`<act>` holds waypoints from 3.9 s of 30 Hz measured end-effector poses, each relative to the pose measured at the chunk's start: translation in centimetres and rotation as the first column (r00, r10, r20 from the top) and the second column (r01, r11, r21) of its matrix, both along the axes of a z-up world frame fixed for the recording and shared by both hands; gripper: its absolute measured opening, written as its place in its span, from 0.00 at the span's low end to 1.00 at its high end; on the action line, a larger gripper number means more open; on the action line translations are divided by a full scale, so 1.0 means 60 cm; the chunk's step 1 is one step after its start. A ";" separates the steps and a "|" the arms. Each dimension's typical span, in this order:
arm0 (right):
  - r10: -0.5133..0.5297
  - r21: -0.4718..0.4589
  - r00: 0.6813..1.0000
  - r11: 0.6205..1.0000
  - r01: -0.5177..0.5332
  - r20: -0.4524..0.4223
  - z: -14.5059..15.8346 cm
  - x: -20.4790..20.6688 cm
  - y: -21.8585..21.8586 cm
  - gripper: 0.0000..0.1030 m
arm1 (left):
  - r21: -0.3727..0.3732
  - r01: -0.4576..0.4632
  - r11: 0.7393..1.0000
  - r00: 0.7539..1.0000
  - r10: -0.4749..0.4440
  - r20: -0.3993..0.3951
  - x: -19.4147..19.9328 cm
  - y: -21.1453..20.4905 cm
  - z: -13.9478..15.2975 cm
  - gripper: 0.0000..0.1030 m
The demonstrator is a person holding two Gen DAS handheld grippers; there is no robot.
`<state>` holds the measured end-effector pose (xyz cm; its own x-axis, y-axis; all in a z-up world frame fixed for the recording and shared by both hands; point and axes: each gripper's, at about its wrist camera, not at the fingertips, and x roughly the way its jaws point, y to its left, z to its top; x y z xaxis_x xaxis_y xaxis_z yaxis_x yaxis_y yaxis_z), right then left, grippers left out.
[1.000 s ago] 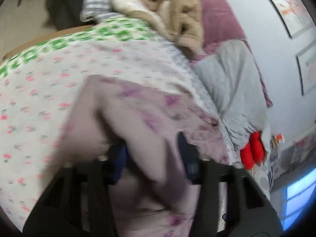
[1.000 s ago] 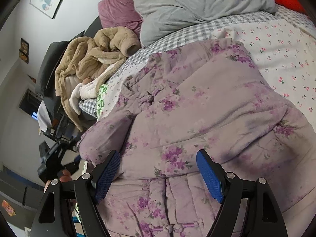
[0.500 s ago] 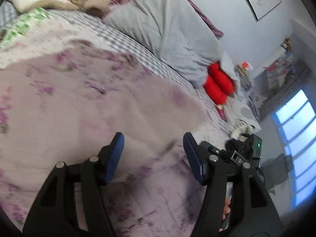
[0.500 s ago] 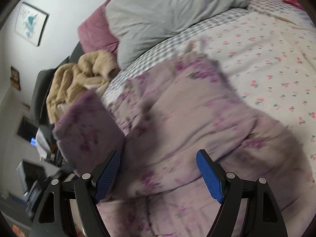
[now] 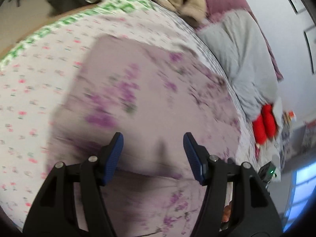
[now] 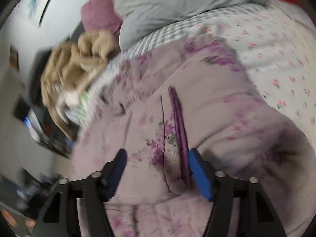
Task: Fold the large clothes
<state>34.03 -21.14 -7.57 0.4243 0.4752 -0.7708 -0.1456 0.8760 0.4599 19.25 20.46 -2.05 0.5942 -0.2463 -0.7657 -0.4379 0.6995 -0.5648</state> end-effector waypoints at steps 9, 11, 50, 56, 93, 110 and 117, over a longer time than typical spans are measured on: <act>0.082 -0.336 0.953 0.942 0.023 0.293 0.092 -0.040 0.067 0.11 | 0.121 -0.052 0.991 0.993 0.064 -0.102 -0.030 0.085 -0.028 0.61; 0.093 -0.403 0.940 0.914 0.050 0.327 0.091 -0.033 0.075 0.11 | 0.144 -0.038 0.989 0.990 0.057 -0.127 -0.028 0.083 -0.035 0.61; 0.030 -0.268 0.796 0.949 0.168 0.604 0.226 -0.152 -0.021 1.00 | 0.216 -0.030 0.976 0.995 0.007 0.103 -0.106 0.056 0.087 0.82; 0.076 -0.405 0.836 0.896 0.181 0.544 0.203 -0.180 -0.011 1.00 | 0.221 0.035 0.975 0.964 -0.091 0.250 -0.169 -0.007 0.156 0.98; -0.282 -0.095 0.945 0.958 0.269 -0.168 -0.009 -0.442 -0.444 0.56 | 0.141 0.094 0.986 0.987 -0.073 -0.142 -0.489 -0.062 -0.089 0.79; -0.298 -0.131 0.903 0.954 0.270 -0.310 -0.056 -0.443 -0.444 0.49 | 0.060 0.143 0.988 0.967 -0.127 -0.220 -0.484 -0.069 -0.168 0.59; -0.193 -0.055 0.977 0.980 0.189 -0.095 0.020 -0.456 -0.405 0.18 | 0.244 0.170 0.955 0.981 -0.140 -0.136 -0.516 -0.114 -0.089 0.18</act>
